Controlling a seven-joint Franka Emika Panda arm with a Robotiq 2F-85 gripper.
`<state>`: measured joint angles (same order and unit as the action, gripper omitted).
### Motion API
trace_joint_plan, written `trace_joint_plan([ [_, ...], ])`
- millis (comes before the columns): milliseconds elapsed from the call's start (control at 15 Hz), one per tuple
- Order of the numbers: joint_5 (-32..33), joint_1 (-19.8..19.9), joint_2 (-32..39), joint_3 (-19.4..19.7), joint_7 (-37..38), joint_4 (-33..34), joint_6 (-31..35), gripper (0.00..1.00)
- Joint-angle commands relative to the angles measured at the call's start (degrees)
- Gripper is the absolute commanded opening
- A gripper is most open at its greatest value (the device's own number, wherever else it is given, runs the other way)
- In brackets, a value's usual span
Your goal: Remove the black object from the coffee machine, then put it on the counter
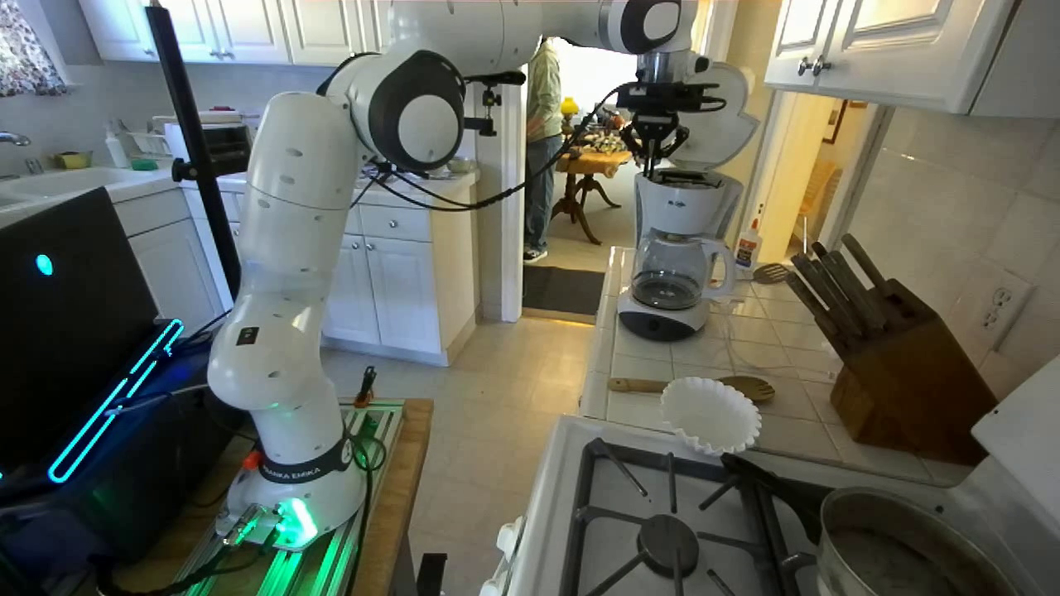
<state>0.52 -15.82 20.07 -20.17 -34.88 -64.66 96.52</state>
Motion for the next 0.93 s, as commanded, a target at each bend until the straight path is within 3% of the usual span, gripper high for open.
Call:
trace_joint_plan([
  [0,0.3,-0.3,0.3,-0.1,-0.2,1.9,-1.4,0.01],
  [667,1.2,-0.6,0.5,0.0,0.0,3.6,-1.6,0.01],
  [867,1.8,-0.8,0.6,0.1,-0.1,4.5,-1.8,0.26],
])
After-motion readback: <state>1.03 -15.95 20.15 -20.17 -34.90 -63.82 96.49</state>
